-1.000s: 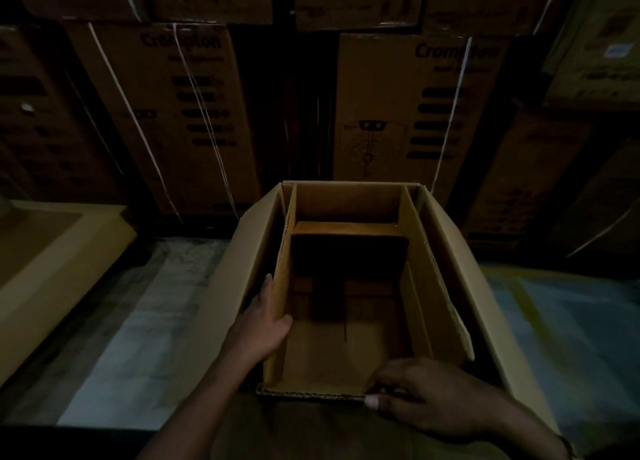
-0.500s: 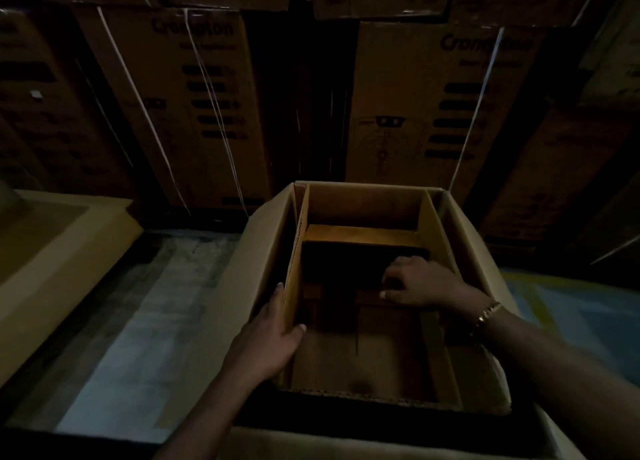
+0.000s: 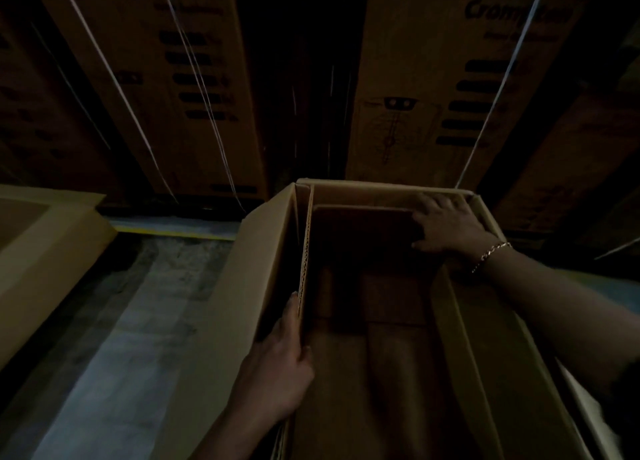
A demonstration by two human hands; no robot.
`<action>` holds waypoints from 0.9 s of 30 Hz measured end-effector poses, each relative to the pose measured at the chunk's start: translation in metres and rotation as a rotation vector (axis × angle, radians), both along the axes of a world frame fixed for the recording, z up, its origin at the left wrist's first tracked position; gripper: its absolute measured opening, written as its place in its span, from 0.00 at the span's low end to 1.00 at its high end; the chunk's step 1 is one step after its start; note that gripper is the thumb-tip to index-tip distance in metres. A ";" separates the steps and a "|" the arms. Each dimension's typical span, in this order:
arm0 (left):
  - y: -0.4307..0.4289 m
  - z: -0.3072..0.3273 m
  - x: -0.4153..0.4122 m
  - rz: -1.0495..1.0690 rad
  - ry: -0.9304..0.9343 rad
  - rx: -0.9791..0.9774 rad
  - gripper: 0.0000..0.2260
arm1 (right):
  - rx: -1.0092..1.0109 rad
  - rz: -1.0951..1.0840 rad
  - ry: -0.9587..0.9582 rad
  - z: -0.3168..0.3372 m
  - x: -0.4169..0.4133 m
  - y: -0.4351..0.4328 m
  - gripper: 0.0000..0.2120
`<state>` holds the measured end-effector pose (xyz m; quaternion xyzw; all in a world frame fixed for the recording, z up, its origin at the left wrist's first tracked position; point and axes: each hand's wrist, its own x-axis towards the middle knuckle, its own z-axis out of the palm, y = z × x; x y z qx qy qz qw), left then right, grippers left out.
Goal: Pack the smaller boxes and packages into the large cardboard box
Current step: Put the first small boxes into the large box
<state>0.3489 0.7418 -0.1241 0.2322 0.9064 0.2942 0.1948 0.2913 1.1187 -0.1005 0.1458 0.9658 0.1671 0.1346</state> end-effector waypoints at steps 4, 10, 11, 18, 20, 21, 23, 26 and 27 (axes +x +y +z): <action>-0.002 -0.002 0.000 -0.011 0.008 -0.001 0.37 | -0.031 -0.058 0.048 0.015 -0.027 0.009 0.35; 0.002 -0.001 0.002 -0.013 0.009 -0.010 0.39 | -0.155 -0.091 0.124 0.026 -0.040 0.016 0.33; 0.002 0.000 0.002 -0.004 0.004 -0.010 0.38 | -0.177 -0.086 0.132 0.026 -0.038 0.016 0.33; 0.004 0.004 0.002 -0.004 -0.004 -0.016 0.36 | -0.355 -0.061 0.312 0.029 0.026 0.020 0.32; 0.005 0.004 0.001 0.010 -0.027 -0.022 0.35 | -0.489 -0.104 0.391 0.031 0.059 0.018 0.28; 0.004 0.005 0.001 0.023 -0.037 -0.028 0.35 | -0.547 -0.134 0.422 0.032 0.076 0.016 0.27; 0.004 0.007 0.002 0.045 -0.054 -0.042 0.35 | -0.632 -0.207 0.462 0.034 0.115 0.008 0.28; 0.000 0.010 0.007 0.053 -0.050 -0.043 0.36 | -0.772 -0.318 0.473 0.032 0.175 -0.016 0.29; -0.001 0.011 0.011 0.054 -0.040 -0.043 0.36 | -0.797 -0.334 0.475 0.030 0.194 -0.026 0.30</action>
